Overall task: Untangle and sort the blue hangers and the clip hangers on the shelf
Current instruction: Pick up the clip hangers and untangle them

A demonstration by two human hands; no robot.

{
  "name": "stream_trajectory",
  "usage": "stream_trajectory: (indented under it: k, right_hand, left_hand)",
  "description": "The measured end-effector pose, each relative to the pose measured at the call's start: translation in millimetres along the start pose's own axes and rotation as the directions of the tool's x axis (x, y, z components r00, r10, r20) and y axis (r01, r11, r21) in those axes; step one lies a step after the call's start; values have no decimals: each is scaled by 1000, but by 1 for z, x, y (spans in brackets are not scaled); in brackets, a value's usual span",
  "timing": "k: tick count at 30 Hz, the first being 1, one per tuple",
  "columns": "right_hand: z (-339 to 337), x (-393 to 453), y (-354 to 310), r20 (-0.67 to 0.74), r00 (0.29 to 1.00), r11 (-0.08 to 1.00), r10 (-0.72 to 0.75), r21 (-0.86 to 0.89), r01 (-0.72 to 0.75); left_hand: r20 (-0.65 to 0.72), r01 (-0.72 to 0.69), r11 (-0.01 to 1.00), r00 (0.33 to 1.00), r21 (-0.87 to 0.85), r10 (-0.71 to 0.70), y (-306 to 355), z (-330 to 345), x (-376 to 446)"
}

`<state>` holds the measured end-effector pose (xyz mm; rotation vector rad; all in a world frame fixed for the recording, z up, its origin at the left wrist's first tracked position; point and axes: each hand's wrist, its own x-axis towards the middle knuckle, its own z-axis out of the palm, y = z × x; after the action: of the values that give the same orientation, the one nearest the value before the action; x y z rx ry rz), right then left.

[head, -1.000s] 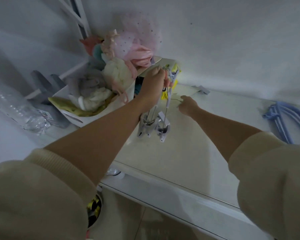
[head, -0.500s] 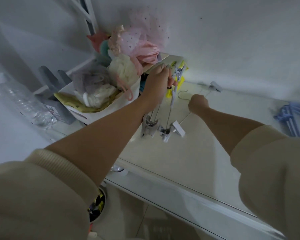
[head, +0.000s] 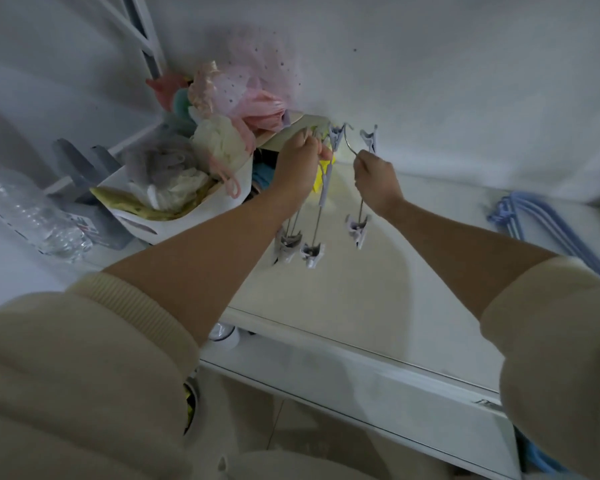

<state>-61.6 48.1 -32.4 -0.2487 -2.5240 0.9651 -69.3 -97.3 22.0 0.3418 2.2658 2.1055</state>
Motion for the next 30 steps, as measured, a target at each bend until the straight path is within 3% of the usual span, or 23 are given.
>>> stream_trajectory:
  k: [3,7,13,17,19,21,22,23,24,25,27,30]
  right_hand:
    - [-2,-18,-24,-45,999,991,-30,131,36]
    - [-5,-36,-37,-50,996,986,-73,149,79]
    - [-18,-50,-42,-28,999,995,-17,102,20]
    - [-33,-53,-37,-72,997,998,-27,48,30]
    - [-40,-58,-32,-114,994,986,2,167,17]
    - [-44,-61,-27,-129,955,841,268,516,-166]
    - [-47,-62,-23,-42,894,665,446,684,-299]
    - [-52,-64,-19,138,824,439,550,791,-426]
    - [-58,-66,-14,340,765,213,547,827,-520]
    - [-64,-69,-12,486,737,58,471,816,-575]
    - [-77,-75,-12,559,767,-80,315,821,-565]
    - [-87,-73,-18,528,769,-21,360,829,-559]
  left_hand:
    - [-55,19,1000,998,-16,-20,9,8,-8]
    - [-106,12,999,994,53,-6,22,16,-18]
    - [71,188,949,982,-255,-175,28,29,-14]
    - [152,189,929,977,-317,-147,31,41,-18]
    - [197,193,927,971,-323,-133,35,46,-22]
    - [222,205,915,966,-349,-132,38,50,-23]
    - [234,211,905,964,-369,-129,39,52,-22]
    - [255,225,893,958,-390,-130,40,55,-23]
    - [280,247,877,950,-412,-136,41,57,-24]
    - [307,272,857,941,-439,-142,42,60,-27]
    - [361,316,813,922,-489,-141,43,64,-34]
    - [422,389,726,894,-567,-150,41,70,-42]
